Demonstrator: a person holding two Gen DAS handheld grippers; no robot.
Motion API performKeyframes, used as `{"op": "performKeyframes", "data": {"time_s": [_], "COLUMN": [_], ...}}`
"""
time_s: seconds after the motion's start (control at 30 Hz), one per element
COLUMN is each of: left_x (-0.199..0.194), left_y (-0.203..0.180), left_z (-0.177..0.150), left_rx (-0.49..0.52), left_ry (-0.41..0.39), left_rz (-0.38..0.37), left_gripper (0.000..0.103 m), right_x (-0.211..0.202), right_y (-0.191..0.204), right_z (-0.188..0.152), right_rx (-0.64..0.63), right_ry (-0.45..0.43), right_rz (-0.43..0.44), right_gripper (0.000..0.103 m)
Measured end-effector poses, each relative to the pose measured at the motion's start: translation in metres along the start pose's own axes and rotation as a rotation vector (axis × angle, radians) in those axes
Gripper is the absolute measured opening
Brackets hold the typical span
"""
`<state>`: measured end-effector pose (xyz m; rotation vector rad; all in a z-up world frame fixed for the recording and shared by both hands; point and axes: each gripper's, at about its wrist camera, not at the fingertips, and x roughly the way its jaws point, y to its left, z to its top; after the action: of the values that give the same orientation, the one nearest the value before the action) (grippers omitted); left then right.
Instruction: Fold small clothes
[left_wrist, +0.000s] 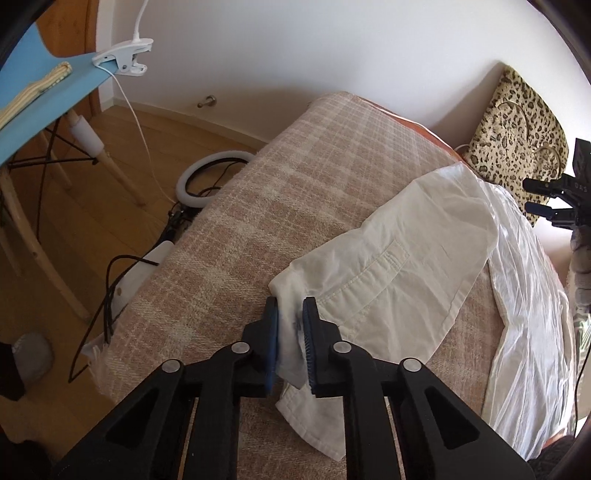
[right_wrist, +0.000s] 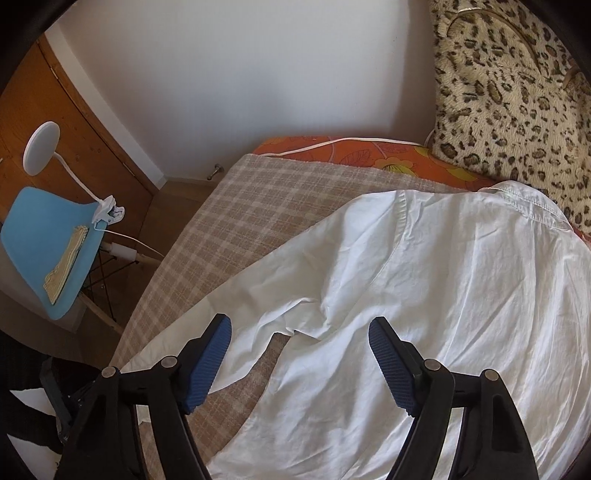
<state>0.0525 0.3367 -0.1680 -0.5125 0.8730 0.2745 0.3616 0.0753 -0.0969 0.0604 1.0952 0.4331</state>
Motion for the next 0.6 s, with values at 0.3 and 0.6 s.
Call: {"op": "performKeyframes", "data": {"time_s": [0.3,0.6], "left_x": [-0.026,-0.067], "left_y": [-0.02,-0.102], "left_z": [-0.003,-0.035], "left_rx": [0.05,0.249], "left_ry": [-0.062,-0.108], "left_rz": [-0.087,-0.336], "left_gripper": [0.004,0.003], "right_x": [0.052,0.052], "right_y": [-0.011,0.012], "right_z": [0.005,0.032], "right_rx": [0.019,-0.02], "right_ry": [0.074,0.06], "right_rz": [-0.058,-0.024], "right_gripper": [0.07,0.073]}}
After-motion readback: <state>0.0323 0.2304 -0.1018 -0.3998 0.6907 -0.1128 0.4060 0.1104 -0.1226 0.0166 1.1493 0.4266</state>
